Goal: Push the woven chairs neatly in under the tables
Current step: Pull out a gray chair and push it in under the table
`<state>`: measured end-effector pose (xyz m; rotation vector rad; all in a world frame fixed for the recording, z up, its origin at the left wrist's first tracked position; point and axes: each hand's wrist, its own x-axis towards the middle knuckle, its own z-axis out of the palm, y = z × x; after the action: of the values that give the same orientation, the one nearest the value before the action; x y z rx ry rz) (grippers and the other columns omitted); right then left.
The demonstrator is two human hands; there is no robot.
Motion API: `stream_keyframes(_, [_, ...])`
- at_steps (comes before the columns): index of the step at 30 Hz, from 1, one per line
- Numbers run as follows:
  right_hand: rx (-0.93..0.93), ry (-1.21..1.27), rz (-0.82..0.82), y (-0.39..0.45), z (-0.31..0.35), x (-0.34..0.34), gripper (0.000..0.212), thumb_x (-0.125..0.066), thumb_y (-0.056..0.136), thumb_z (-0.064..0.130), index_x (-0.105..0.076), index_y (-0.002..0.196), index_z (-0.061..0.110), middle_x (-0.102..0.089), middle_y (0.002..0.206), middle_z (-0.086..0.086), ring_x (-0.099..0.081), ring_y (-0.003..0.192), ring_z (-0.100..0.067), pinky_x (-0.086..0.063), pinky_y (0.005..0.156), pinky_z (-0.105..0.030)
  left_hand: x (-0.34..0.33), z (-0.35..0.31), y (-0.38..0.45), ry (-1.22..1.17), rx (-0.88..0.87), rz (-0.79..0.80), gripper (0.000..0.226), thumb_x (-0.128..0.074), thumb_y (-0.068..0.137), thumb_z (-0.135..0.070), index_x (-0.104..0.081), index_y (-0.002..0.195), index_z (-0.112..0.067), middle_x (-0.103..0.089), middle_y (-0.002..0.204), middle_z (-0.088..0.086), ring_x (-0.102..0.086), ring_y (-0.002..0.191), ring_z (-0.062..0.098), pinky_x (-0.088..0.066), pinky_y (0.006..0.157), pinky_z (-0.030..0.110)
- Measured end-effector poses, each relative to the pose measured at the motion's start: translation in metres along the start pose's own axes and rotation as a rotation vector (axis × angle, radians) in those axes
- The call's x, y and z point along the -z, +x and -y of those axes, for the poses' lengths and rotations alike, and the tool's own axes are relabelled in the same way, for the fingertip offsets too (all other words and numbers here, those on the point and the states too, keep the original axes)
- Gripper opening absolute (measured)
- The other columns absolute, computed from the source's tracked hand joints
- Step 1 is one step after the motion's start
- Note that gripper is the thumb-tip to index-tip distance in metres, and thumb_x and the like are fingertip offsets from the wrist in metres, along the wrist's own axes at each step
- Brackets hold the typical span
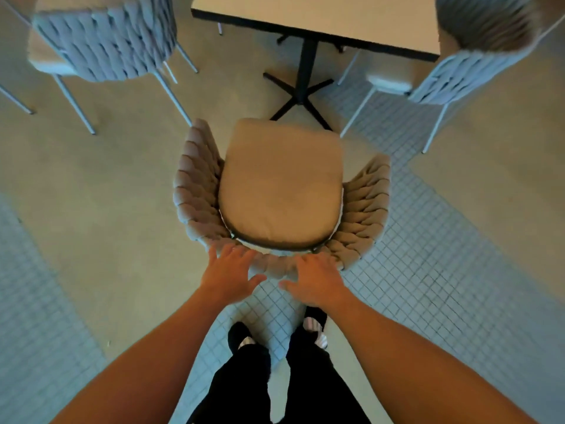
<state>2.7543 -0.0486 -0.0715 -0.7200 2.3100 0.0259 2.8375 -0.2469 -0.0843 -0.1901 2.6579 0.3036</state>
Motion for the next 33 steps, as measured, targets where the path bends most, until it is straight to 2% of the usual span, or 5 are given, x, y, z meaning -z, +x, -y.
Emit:
stream_keyframes(5, [-0.059, 0.047, 0.021, 0.018, 0.001, -0.016, 0.067, -0.048, 0.094, 0.066, -0.042, 0.142, 0.020, -0.053, 0.141, -0.010, -0.046, 0.130, -0.033, -0.034, 0.107, -0.052, -0.008, 0.009, 0.025, 0.055, -0.019, 0.129, 0.079, -0.052, 0.082, -0.077, -0.037, 0.148, -0.035, -0.038, 0.154, -0.007, -0.020, 0.147, 0.023, -0.013, 0.114, 0.067])
stream_keyframes(10, [-0.085, 0.016, -0.001, 0.026, 0.003, -0.025, 0.061, -0.041, 0.099, 0.065, -0.045, 0.142, 0.023, -0.053, 0.142, -0.007, -0.047, 0.131, -0.030, -0.024, 0.112, -0.055, -0.021, 0.002, 0.040, 0.189, -0.014, 0.158, 0.066, -0.050, 0.087, -0.072, -0.037, 0.145, -0.042, -0.046, 0.147, -0.007, -0.040, 0.135, 0.026, -0.009, 0.103, 0.081])
stream_keyframes(14, [-0.116, 0.008, 0.008, 0.031, 0.001, -0.019, 0.057, -0.042, 0.099, 0.066, -0.049, 0.139, 0.026, -0.058, 0.138, -0.004, -0.051, 0.129, -0.026, -0.027, 0.111, -0.051, -0.023, 0.003, 0.042, 0.248, -0.069, 0.104, 0.055, -0.051, 0.089, -0.068, -0.046, 0.135, -0.039, -0.057, 0.133, -0.005, -0.053, 0.121, 0.028, -0.012, 0.102, 0.078])
stream_keyframes(20, [-0.109, -0.013, -0.011, 0.044, -0.014, -0.005, 0.054, -0.041, 0.100, 0.065, -0.051, 0.134, 0.025, -0.061, 0.134, -0.003, -0.053, 0.127, -0.026, -0.029, 0.109, -0.051, -0.013, -0.005, 0.065, 0.234, -0.081, 0.066, 0.049, -0.052, 0.089, -0.066, -0.050, 0.130, -0.041, -0.061, 0.127, -0.010, -0.056, 0.117, 0.024, -0.018, 0.101, 0.074])
stream_keyframes(33, [-0.086, -0.016, -0.012, 0.106, -0.077, 0.050, 0.057, -0.037, 0.098, 0.070, -0.054, 0.129, 0.025, -0.061, 0.133, -0.003, -0.052, 0.126, -0.028, -0.031, 0.102, -0.051, 0.027, -0.028, 0.158, 0.213, -0.085, 0.042, 0.055, -0.053, 0.088, -0.066, -0.046, 0.138, -0.045, -0.059, 0.134, -0.012, -0.052, 0.124, 0.023, -0.016, 0.102, 0.073])
